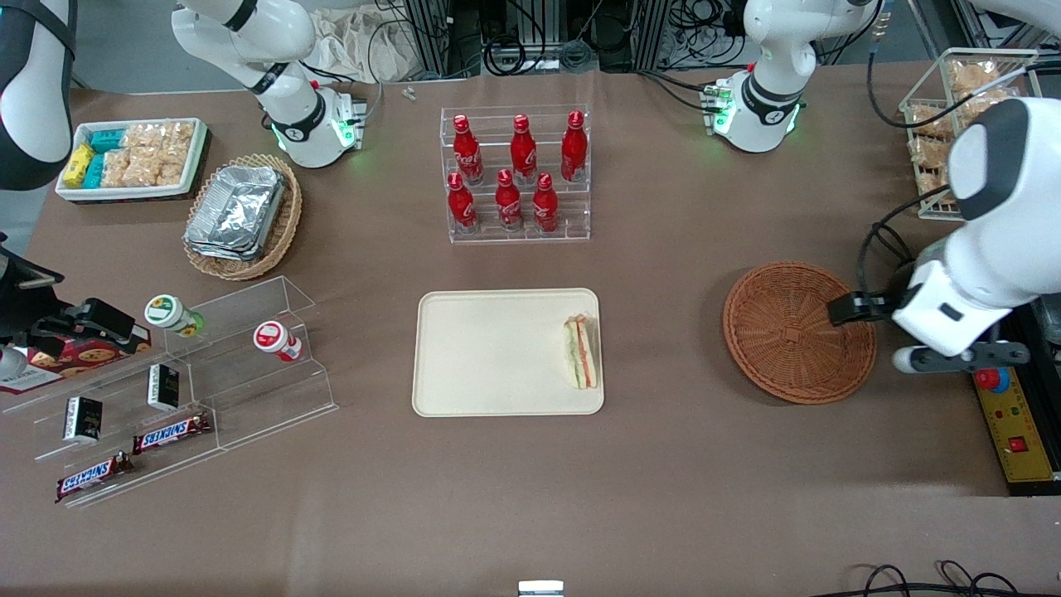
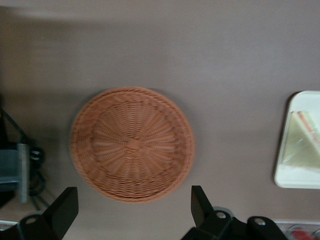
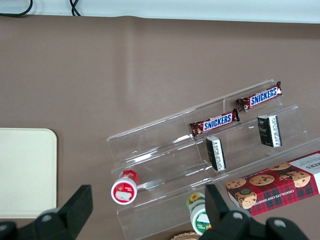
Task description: Place sandwich from basket to tray
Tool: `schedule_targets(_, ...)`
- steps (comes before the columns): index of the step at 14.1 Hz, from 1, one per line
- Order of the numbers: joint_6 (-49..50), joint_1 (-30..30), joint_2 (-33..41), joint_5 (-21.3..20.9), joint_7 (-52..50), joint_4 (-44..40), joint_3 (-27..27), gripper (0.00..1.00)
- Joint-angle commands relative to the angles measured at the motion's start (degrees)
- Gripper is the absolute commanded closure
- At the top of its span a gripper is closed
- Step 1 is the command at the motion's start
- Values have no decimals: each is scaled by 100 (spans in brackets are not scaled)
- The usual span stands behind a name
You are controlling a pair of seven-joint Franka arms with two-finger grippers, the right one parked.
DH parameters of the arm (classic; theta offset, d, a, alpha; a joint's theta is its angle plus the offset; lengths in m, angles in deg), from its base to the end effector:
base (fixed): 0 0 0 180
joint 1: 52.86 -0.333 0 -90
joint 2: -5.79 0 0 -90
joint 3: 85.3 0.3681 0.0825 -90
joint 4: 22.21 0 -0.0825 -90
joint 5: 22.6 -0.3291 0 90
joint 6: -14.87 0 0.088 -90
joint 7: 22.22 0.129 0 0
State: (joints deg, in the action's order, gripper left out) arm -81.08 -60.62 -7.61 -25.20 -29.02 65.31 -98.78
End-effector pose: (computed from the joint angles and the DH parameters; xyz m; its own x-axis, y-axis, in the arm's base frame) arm 0.5786 -0.0367 0.5576 0.9966 0.0163 -0.0807 0.0163 -0.9999 -0.0001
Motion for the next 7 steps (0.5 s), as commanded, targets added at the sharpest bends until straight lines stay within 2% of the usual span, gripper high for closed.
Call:
schedule_targets(1,-107,554,608,172,756,720,827,0)
schedule_targets(3,-169,521,619,164,758,732,838,0)
schedule_targets(7,384,503,259,128,1162,-50,838,0)
